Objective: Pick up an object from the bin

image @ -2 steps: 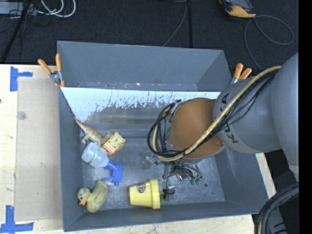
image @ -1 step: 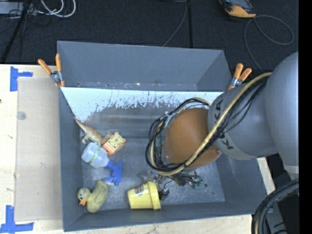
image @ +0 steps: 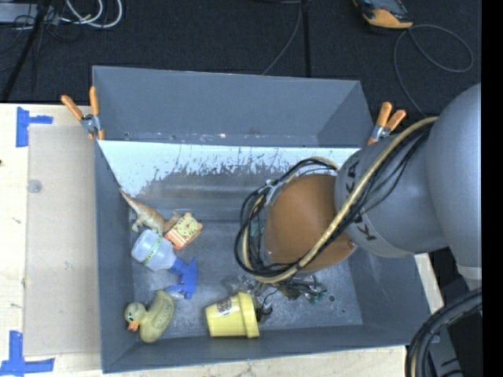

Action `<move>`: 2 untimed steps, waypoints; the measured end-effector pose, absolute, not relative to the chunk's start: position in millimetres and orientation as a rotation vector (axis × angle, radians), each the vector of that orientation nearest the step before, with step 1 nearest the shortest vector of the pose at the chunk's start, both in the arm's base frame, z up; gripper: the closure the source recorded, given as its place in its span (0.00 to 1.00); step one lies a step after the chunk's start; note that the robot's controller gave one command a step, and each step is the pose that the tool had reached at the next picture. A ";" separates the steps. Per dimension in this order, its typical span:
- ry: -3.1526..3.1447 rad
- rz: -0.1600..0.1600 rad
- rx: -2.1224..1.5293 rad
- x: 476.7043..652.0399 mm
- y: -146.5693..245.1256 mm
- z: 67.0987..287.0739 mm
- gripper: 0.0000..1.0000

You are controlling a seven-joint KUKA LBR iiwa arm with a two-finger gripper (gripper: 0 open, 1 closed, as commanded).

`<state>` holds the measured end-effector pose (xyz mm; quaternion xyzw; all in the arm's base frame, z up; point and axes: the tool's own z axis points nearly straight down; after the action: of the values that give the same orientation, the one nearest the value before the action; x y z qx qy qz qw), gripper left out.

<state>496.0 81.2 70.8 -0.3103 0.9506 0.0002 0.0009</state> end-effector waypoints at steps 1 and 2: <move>3.005 0.004 -0.928 522.4 90.6 70.0 1.00; 3.001 0.002 -0.919 544.9 95.5 70.4 1.00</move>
Offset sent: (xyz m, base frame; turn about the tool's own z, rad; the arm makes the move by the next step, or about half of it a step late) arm 0.0389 0.0149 -0.0008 0.0230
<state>544.9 95.5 70.4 -0.2929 0.9562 0.0008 0.0017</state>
